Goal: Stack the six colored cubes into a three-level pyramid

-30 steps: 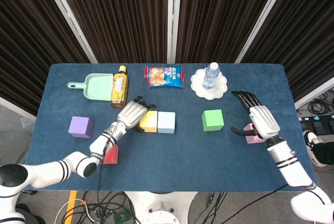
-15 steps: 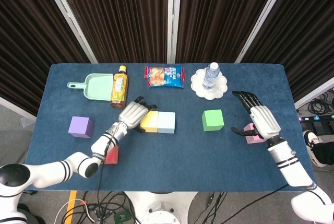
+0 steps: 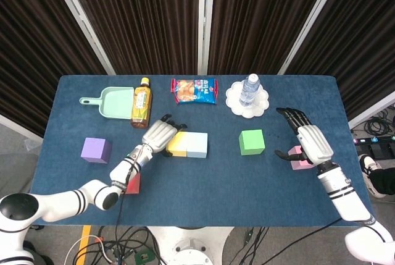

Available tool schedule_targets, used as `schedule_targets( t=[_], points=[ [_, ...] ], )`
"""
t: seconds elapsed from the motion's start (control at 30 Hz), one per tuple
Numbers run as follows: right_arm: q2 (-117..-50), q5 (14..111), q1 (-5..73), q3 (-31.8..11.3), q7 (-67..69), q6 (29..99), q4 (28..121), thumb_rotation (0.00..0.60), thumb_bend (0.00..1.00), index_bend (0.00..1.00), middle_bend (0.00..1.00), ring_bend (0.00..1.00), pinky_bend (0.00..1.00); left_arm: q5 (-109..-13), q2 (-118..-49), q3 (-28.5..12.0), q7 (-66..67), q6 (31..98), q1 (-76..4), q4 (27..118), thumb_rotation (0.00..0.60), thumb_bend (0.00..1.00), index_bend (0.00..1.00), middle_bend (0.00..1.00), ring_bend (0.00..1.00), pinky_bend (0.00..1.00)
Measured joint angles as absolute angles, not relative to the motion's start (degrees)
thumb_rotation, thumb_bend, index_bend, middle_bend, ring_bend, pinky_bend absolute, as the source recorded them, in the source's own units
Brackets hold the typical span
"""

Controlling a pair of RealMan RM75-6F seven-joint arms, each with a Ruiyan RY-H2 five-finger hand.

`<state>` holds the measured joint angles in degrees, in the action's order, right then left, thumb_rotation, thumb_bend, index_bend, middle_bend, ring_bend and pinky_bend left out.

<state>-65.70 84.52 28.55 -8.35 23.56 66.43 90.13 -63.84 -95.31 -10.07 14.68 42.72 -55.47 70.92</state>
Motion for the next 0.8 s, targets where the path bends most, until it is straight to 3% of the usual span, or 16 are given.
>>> schedule_targets(
  t=[0.8],
  points=[
    [-65.7, 84.9, 28.2, -8.2, 24.5, 66.8, 89.5, 0.600, 0.12, 0.00, 0.08, 0.00, 0.00, -59.6, -95.5, -10.5, 18.2, 43.0, -56.2, 72.6, 0.600, 0.10, 0.16, 0.34, 0.25, 0.10]
  ],
)
